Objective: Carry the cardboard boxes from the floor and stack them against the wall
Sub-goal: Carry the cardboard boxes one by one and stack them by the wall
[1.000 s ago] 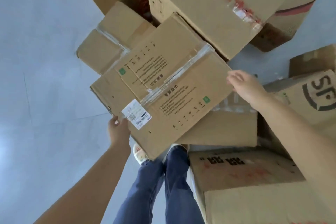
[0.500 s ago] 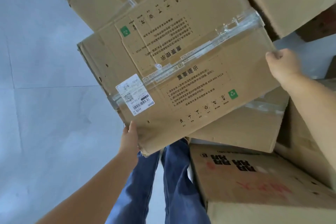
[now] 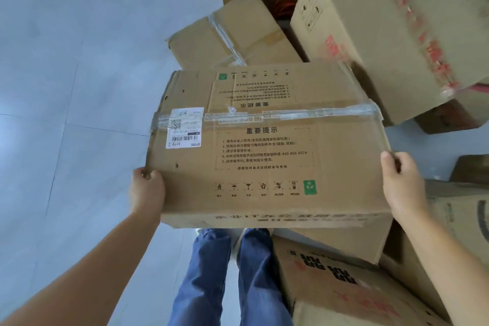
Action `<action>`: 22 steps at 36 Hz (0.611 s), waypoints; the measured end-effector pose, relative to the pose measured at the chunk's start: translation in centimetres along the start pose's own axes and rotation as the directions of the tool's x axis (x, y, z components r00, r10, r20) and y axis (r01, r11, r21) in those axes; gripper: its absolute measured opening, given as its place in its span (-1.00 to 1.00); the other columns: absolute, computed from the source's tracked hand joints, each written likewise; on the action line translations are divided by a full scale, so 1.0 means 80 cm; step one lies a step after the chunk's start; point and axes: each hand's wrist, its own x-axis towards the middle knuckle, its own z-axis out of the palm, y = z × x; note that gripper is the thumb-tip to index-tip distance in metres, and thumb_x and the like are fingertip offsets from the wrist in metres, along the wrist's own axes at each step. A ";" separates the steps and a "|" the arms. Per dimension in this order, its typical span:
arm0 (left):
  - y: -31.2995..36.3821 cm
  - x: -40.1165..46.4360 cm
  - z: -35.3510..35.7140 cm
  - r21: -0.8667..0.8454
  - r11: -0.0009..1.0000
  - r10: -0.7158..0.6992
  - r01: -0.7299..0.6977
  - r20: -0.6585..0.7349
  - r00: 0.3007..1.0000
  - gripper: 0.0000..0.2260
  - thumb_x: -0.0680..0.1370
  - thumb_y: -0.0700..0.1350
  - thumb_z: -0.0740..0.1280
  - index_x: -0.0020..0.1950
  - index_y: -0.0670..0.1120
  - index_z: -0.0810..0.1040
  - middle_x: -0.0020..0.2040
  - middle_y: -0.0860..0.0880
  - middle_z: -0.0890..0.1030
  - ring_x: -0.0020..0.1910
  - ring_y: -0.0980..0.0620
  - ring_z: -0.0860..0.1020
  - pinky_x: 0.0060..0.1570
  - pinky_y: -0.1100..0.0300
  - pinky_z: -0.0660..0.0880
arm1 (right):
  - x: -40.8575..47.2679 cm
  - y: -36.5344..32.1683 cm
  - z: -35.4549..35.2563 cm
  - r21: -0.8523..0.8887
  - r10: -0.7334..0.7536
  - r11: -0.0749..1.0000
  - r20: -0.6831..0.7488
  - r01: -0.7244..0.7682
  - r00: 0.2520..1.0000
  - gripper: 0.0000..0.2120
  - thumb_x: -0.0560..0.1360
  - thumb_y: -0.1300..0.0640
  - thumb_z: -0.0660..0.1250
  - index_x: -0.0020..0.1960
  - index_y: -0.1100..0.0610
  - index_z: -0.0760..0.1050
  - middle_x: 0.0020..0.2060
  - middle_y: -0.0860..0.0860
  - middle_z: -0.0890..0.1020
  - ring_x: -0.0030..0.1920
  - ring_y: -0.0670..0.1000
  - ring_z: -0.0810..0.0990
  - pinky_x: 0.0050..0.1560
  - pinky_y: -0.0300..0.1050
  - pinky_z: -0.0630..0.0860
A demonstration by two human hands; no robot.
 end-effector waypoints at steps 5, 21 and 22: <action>0.002 -0.036 -0.058 -0.047 0.998 -0.038 0.037 -0.013 0.999 -0.69 0.58 -0.17 0.07 0.27 -0.23 0.42 0.16 -0.28 0.52 0.11 -0.26 0.49 -0.03 0.01 0.41 | -0.031 -0.047 -0.044 -0.007 -0.057 0.998 0.029 0.057 0.998 -0.73 0.64 0.00 0.07 -0.01 0.19 0.36 -0.30 0.03 0.42 -0.18 0.14 0.42 -0.20 -0.03 0.27; -0.034 -0.151 -0.362 -0.495 0.868 -0.109 0.039 -0.114 0.987 -0.73 0.60 -0.17 0.20 0.25 -0.20 0.51 0.05 -0.12 0.52 -0.01 -0.05 0.43 -0.03 0.13 0.32 | -0.214 -0.229 -0.120 0.168 -0.361 0.921 0.029 0.352 0.932 -0.71 0.65 0.03 0.07 -0.19 0.15 0.30 -0.36 0.04 0.30 -0.36 0.03 0.28 -0.34 -0.06 0.19; -0.037 -0.150 -0.378 -0.513 0.858 -0.108 0.026 -0.132 0.985 -0.74 0.60 -0.17 0.19 0.25 -0.19 0.51 0.04 -0.11 0.51 -0.01 -0.04 0.43 -0.03 0.13 0.32 | -0.222 -0.241 -0.114 0.175 -0.368 0.917 0.034 0.357 0.929 -0.70 0.65 0.02 0.08 -0.22 0.12 0.29 -0.36 0.02 0.30 -0.36 0.02 0.28 -0.35 -0.06 0.18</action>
